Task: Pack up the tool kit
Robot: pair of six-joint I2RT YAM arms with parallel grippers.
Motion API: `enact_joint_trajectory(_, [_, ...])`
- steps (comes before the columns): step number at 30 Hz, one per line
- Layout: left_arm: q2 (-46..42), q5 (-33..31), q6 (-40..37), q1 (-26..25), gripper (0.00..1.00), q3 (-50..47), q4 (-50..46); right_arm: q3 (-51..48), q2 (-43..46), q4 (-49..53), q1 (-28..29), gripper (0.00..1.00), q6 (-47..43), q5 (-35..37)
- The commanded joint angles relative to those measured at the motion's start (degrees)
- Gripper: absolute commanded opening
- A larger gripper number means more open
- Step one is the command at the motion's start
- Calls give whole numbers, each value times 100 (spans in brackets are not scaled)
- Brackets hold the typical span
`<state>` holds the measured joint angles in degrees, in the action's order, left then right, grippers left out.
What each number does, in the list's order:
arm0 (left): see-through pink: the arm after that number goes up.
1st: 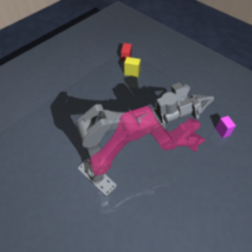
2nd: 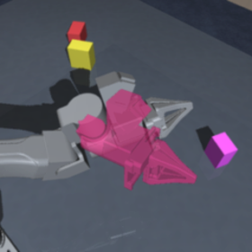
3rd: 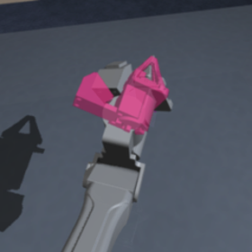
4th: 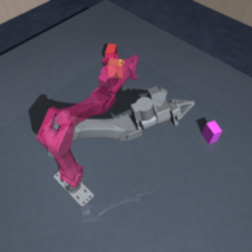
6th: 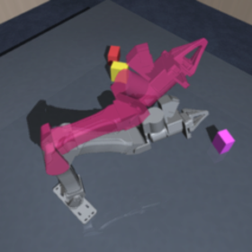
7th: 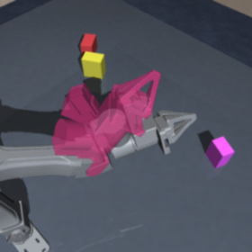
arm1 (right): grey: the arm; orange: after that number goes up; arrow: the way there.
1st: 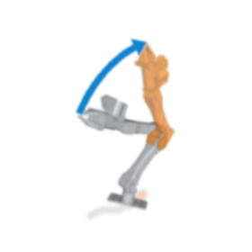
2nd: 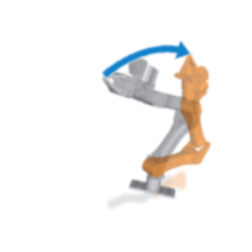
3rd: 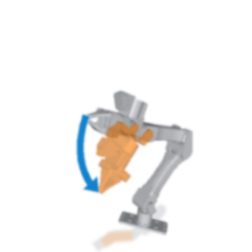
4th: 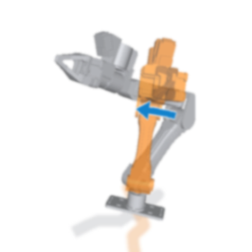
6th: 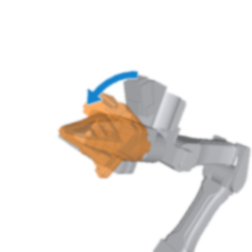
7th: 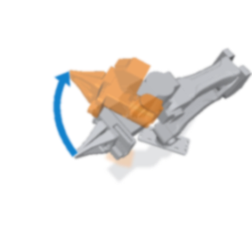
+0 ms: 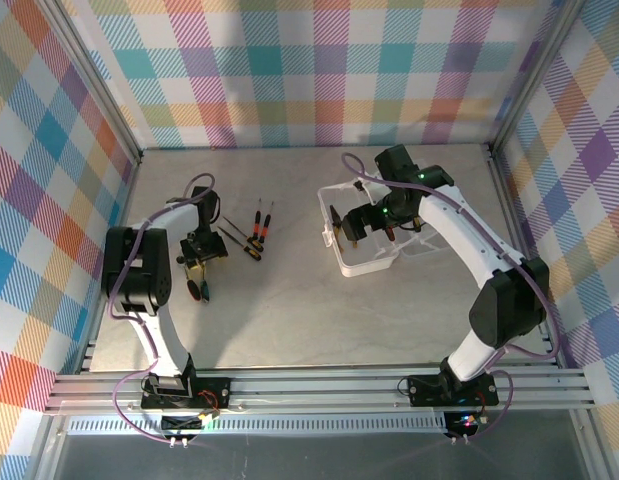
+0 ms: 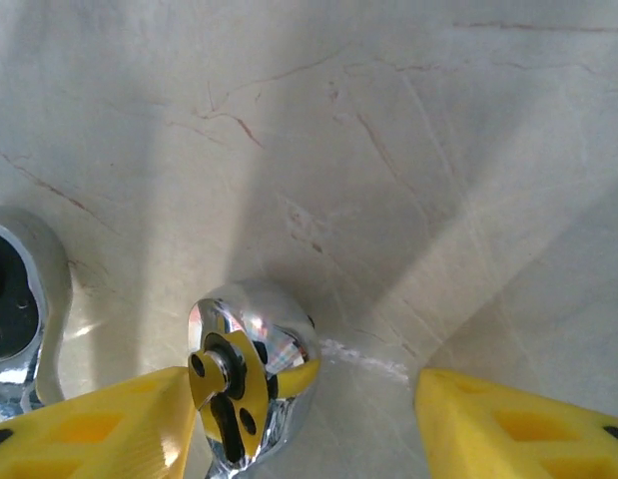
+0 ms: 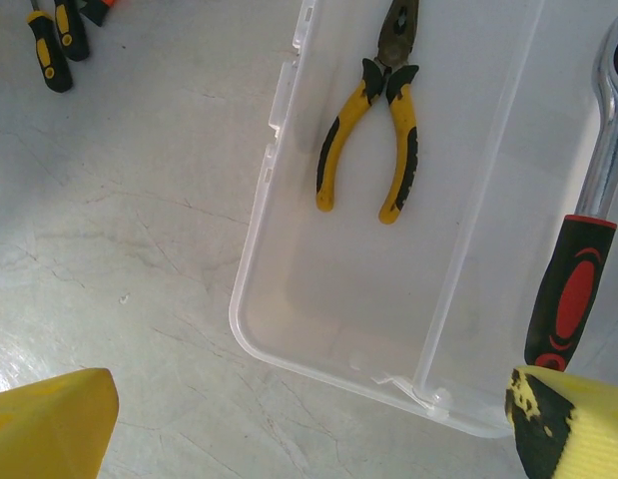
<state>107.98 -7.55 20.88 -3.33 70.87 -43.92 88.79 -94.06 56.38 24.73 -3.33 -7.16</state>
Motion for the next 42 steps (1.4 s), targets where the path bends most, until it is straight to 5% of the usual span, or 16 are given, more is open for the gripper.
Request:
enact_joint_trajectory(1, [225,-212,-113,87,53,167,33,52,-39,16,33,99,103,-41])
enact_joint_trajectory(13, [171,149,-238,78,0,162,116,206,-167,259,32,99,164,337])
enact_joint_trajectory(28, [-913,1074,-305,-7,0,76,-129,-131,259,341,32,99,98,338])
enact_joint_trajectory(36, [-1920,3005,204,-385,0,67,452,-445,688,-373,32,99,521,-1367])
enact_joint_trajectory(42, [-2224,3702,892,-1100,0,314,1423,-685,769,-1430,233,99,1265,-2450])
